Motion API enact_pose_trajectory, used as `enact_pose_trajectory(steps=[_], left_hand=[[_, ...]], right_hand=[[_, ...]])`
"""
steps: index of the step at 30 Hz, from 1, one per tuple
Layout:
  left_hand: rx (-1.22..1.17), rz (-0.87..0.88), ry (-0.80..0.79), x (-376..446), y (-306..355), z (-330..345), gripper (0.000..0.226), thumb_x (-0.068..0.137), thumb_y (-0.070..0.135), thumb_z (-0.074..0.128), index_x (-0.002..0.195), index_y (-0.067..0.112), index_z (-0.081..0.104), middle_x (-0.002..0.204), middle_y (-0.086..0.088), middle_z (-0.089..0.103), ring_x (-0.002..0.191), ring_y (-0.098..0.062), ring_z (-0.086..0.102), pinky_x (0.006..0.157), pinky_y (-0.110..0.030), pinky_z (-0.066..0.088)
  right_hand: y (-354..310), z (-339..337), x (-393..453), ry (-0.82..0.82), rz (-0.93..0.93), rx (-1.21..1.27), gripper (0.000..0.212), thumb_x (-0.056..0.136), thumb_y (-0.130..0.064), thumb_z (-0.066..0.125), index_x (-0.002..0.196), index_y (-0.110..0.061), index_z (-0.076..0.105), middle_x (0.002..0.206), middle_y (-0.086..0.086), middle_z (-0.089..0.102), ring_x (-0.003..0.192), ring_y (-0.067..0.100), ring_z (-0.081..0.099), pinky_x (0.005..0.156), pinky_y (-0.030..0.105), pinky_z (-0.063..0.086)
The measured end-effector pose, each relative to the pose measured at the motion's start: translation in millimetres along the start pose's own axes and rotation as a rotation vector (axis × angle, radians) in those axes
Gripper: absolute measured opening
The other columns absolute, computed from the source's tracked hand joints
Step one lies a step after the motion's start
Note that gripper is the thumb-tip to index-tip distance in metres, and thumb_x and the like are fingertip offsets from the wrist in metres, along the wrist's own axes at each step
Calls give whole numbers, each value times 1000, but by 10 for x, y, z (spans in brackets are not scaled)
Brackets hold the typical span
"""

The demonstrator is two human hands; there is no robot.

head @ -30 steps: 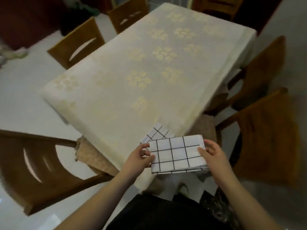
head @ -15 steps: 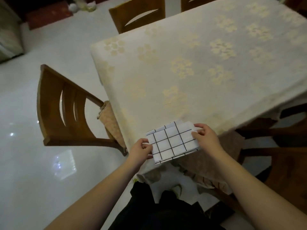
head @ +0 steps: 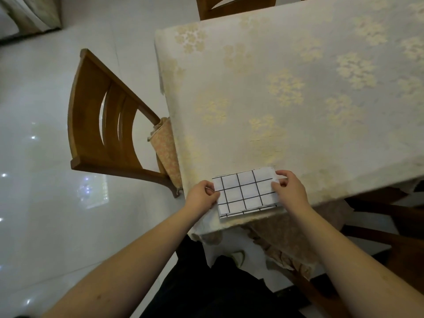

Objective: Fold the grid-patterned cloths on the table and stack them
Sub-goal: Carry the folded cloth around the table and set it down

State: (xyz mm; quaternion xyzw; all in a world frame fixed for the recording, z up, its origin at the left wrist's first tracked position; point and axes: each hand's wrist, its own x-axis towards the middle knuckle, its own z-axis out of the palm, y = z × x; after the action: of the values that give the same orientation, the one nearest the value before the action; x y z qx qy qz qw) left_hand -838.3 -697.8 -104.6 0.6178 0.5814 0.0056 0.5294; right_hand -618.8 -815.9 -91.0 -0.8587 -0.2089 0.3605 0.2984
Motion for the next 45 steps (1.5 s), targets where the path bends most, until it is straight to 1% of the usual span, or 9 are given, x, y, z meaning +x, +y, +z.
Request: enact_pose_trajectory(steps=[6, 10, 13, 15, 17, 19, 22, 32, 45], left_hand=[[43, 50, -23, 39, -39, -21, 21, 84, 25, 75, 92, 14, 59, 71, -1, 67, 57, -10, 61, 65, -33, 58], [183, 175, 181, -33, -34, 1, 28, 87, 38, 69, 86, 15, 52, 69, 4, 56, 60, -11, 51, 57, -28, 44], [436, 565, 374, -102, -105, 173, 23, 87, 35, 65, 98, 16, 57, 93, -1, 60, 86, -20, 56, 76, -34, 46], [625, 820, 352, -76, -192, 363, 41, 90, 36, 58, 124, 12, 56, 127, -9, 58, 120, -25, 52, 100, -40, 42], [749, 898, 266, -12, -278, 507, 57, 97, 37, 46, 145, 7, 42, 153, -12, 38, 144, -25, 31, 118, -41, 24], [818, 820, 191, 25, -330, 557, 63, 100, 42, 36, 151, 7, 28, 160, -10, 23, 149, -23, 18, 121, -40, 12], [865, 704, 80, 50, -376, 558, 67, 100, 47, 31, 154, 9, 19, 162, -9, 16, 150, -20, 10, 120, -39, 10], [1001, 511, 17, 124, -416, 265, 105, 81, 84, 21, 154, 16, -12, 161, -1, -19, 149, -18, -17, 120, -41, -5], [1143, 370, -154, 78, -108, 198, 111, 78, 86, 21, 148, 15, -28, 151, -4, -38, 144, -21, -28, 117, -43, -10]], right_hand=[[77, 21, 3, 36, -30, -55, 38, 94, -18, 60, 131, -18, 50, 110, 2, 61, 92, 19, 58, 75, 29, 45], [85, 82, -66, 224, -170, -244, 44, 95, -26, 56, 136, -16, 47, 127, 6, 54, 114, 23, 52, 94, 38, 46], [33, 333, -203, 182, -422, -463, 50, 97, -33, 43, 142, -12, 43, 143, 9, 48, 131, 26, 44, 109, 42, 34], [12, 564, -234, 110, -563, -604, 57, 96, -38, 32, 144, -10, 42, 150, 10, 42, 139, 27, 38, 114, 42, 28], [-14, 713, -202, 77, -531, -646, 63, 97, -41, 21, 150, -10, 33, 158, 7, 30, 146, 22, 25, 119, 41, 22], [4, 766, -129, 53, -445, -669, 69, 96, -46, 8, 154, -12, 18, 163, 4, 12, 150, 18, 9, 122, 36, 8], [149, 778, -49, 17, -433, -773, 72, 93, -50, 1, 155, -15, 5, 163, 0, -3, 150, 15, -3, 121, 32, -5], [325, 603, 74, 69, -352, -826, 76, 95, -58, 13, 154, -17, -10, 162, 1, -15, 149, 14, -13, 120, 34, -8], [254, 434, 139, -132, -382, -835, 80, 98, -60, 17, 151, -16, -23, 157, 6, -32, 146, 18, -26, 118, 35, -15]])
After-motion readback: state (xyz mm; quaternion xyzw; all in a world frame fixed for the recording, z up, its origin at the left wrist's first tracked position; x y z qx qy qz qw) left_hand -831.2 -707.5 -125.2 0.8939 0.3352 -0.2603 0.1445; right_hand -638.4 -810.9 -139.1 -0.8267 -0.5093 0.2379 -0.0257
